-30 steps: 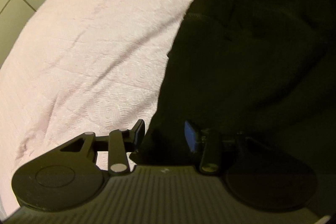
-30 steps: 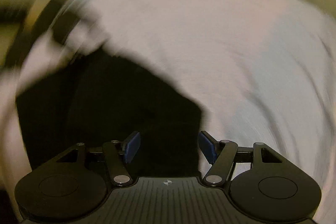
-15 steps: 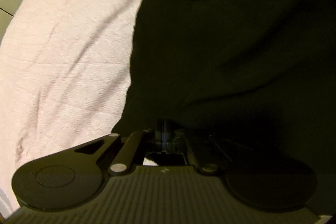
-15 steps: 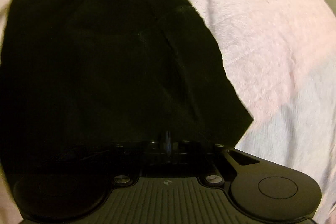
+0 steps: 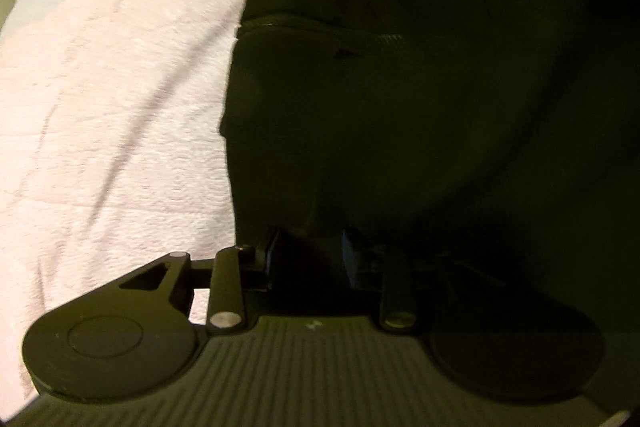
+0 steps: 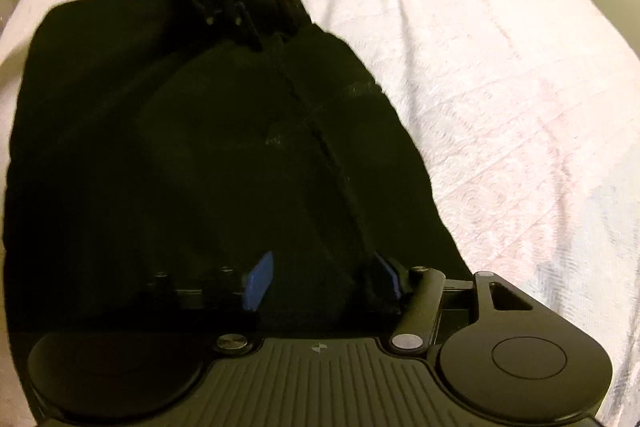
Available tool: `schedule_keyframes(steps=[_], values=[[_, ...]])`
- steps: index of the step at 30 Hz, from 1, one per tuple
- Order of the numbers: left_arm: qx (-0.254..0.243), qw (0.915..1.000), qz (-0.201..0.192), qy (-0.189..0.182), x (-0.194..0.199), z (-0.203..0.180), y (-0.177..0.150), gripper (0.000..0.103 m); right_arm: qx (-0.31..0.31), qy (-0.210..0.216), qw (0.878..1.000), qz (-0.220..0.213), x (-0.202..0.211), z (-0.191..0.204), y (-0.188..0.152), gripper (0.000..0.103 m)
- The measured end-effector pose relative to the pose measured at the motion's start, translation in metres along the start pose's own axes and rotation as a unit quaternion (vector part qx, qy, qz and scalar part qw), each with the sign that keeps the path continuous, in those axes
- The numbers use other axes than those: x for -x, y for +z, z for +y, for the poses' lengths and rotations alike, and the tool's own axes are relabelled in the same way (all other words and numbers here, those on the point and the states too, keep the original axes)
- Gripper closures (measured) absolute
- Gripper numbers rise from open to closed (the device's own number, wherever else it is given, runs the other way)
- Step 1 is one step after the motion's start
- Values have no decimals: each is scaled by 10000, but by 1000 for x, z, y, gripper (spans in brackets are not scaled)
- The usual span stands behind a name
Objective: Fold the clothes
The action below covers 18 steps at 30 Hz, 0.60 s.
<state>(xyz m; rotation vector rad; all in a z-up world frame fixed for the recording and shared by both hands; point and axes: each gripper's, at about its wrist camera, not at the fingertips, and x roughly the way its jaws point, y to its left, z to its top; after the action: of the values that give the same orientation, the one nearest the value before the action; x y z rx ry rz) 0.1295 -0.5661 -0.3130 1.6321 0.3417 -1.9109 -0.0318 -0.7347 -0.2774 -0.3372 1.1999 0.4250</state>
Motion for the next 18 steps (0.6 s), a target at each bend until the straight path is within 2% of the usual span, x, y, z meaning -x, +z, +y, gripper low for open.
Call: schedule_keyframes(steps=[1, 5, 7, 8, 11, 14, 18], values=[[-5, 9999, 49, -87, -1, -2, 1, 100, 57, 23, 10000, 24, -5, 1, 2, 45], [31, 10000, 59, 68, 11, -10, -5, 103, 87, 167, 9993, 318, -27, -7, 3, 46], [154, 9997, -18, 169, 22, -12, -12, 103, -14, 243, 9990, 379, -29, -9, 3, 88], [332, 9992, -100, 196, 31, -10, -18, 103, -15, 196, 9992, 349, -22, -8, 2, 101], [822, 9953, -346, 381, 56, -3, -36, 103, -17, 52, 9996, 260, -1, -5, 2, 101], [1310, 9877, -580, 626, 80, 9, -54, 103, -109, -184, 9996, 161, 15, -8, 2, 101], [1388, 9861, -717, 574, 75, 20, -50, 103, -350, -624, 9974, 18, 31, -20, 3, 101]])
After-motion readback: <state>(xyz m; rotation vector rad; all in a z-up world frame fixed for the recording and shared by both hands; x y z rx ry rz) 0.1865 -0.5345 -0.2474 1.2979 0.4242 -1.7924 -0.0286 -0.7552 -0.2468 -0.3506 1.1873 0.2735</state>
